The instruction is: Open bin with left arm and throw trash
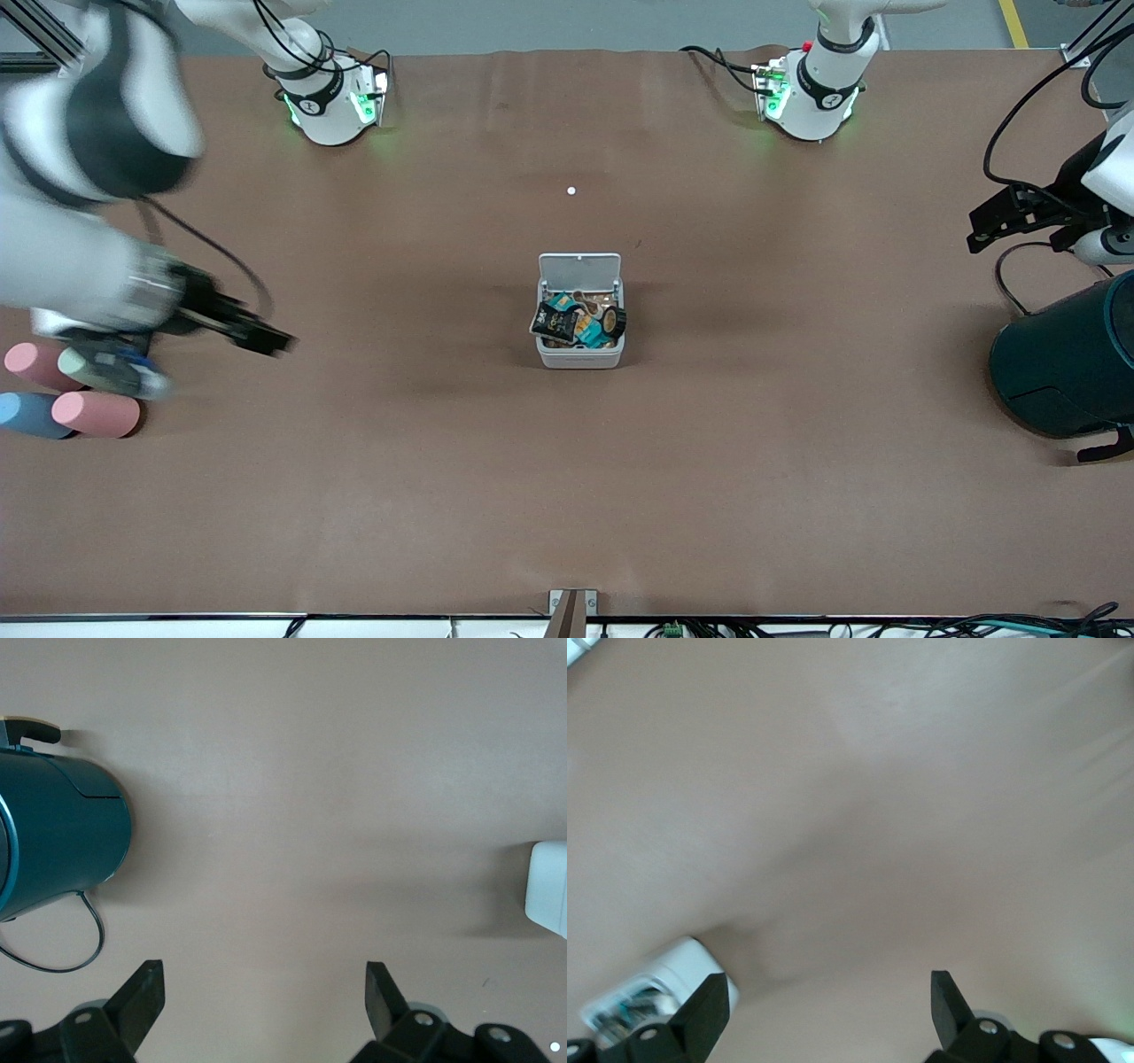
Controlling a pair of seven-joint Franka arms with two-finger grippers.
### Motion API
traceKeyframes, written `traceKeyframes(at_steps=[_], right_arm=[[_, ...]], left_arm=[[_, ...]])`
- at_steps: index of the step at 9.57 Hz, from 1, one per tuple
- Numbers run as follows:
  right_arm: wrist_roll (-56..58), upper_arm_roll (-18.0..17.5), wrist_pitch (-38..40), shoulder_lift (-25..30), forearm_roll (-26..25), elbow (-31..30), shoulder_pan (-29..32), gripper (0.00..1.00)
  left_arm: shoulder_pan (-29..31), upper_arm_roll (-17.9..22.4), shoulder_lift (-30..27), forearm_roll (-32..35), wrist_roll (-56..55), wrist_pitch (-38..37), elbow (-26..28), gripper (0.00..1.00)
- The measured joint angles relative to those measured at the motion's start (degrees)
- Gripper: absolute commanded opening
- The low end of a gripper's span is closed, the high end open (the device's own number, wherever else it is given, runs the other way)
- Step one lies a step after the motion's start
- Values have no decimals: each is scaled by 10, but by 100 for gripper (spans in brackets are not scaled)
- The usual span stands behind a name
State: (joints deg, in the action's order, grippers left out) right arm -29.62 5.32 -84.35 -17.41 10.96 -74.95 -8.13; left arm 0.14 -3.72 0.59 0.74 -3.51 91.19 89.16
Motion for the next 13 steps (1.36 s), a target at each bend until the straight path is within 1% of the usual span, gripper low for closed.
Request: traceKeyframes(at_steps=[1, 3, 4, 5, 7, 8, 10, 13], right_arm=[[98, 0, 48, 24, -10, 0, 41, 100], [241, 0, 110, 70, -33, 0, 92, 100], [309, 0, 124, 92, -49, -1, 108, 100], [356, -2, 127, 110, -82, -7, 115, 100], [365, -12, 108, 112, -118, -9, 111, 100], [367, -15, 97, 112, -120, -7, 109, 100], [369, -20, 82, 113, -109, -6, 103, 100], [351, -23, 63, 113, -106, -6, 72, 100]], left_arm=[[0, 0, 1, 0, 0, 1, 0, 100], [0, 0, 1, 0, 0, 1, -1, 100], [1, 0, 2, 0, 1, 1, -1, 100], [1, 0, 2, 0, 1, 1, -1, 100], [1, 1, 3, 0, 1, 3, -2, 100], [1, 1, 4, 0, 1, 4, -7, 100], [1, 1, 4, 0, 1, 4, -9, 100], [2, 1, 6, 0, 1, 5, -10, 100]])
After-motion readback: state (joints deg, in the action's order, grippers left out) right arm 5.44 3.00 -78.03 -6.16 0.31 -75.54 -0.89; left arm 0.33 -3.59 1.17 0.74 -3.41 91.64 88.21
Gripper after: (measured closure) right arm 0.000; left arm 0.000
